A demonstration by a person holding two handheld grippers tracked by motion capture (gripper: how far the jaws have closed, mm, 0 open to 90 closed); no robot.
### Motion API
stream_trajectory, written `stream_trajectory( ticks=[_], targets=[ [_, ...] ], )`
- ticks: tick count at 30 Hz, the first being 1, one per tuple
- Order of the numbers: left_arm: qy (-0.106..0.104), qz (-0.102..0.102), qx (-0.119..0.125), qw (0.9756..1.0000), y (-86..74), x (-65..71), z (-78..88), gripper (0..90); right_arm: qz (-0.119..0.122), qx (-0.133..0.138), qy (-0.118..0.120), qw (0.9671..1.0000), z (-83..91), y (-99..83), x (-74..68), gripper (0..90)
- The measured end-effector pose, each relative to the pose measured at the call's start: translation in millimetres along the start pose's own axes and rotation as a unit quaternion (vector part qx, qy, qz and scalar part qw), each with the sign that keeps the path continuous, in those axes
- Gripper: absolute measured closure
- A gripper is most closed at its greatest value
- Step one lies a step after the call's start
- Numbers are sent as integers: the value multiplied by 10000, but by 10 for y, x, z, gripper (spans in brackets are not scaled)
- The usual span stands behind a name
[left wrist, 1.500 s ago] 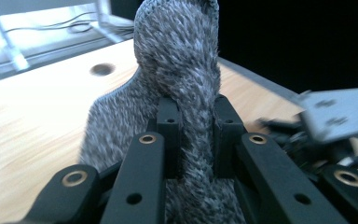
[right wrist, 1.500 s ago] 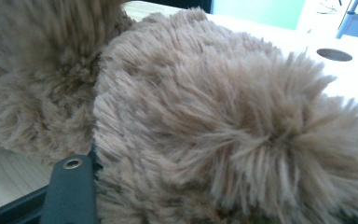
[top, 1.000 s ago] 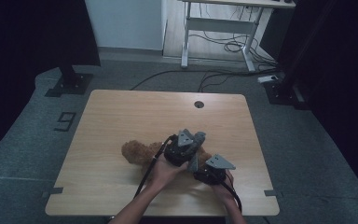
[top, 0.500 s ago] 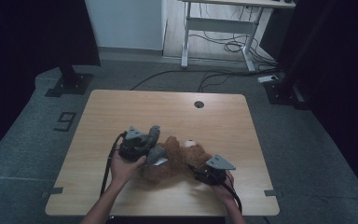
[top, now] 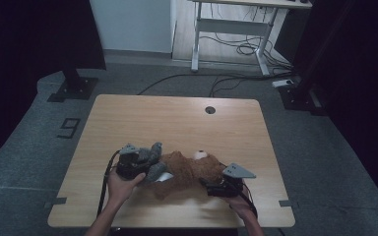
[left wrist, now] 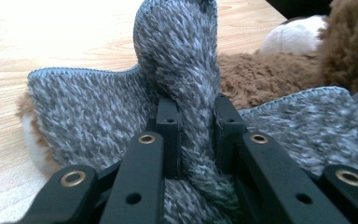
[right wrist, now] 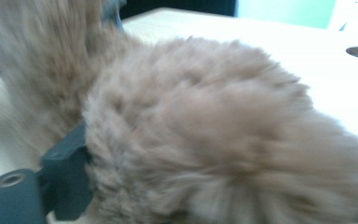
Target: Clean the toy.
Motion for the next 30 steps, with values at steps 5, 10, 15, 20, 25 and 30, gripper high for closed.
stream_trajectory(
  ticks=[5, 10, 15, 20, 25, 30],
  targets=[
    [51, -19, 27, 10000, -57, -3, 4, 765, -481, 276, 176, 9983, 77, 316, 31, 44],
    [103, -107, 98, 9998, -74, 21, 26, 766, -620, 176, -18, 9979, 16, 506, 160, 16],
    [-51, -40, 111, 9999, -99, 33, 48, 765, -852, -581, 75, 9946, -149, 355, 190, 0],
    [-217, 98, 90, 9997, -144, 15, 117, 759, -1123, -1083, 88, 9877, -152, 85, 234, 0],
    [-66, 337, -62, 9994, -207, -199, 202, 759, -1274, -1350, 266, 9823, -95, -137, 203, 0],
    [-205, 315, -488, 9981, -376, -165, 140, 763, -1293, -1480, 443, 9795, -84, -257, 109, 17]
  ],
)
Point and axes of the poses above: each handheld gripper's, and its own axes: z roughly backward along the jaws, y roughly out of its top, x roughly to its right, the point moved 9 cm from there along -z, roughly forward along the jaws, and after that the axes turned 5 degrees about y, right-handed, at the moved point
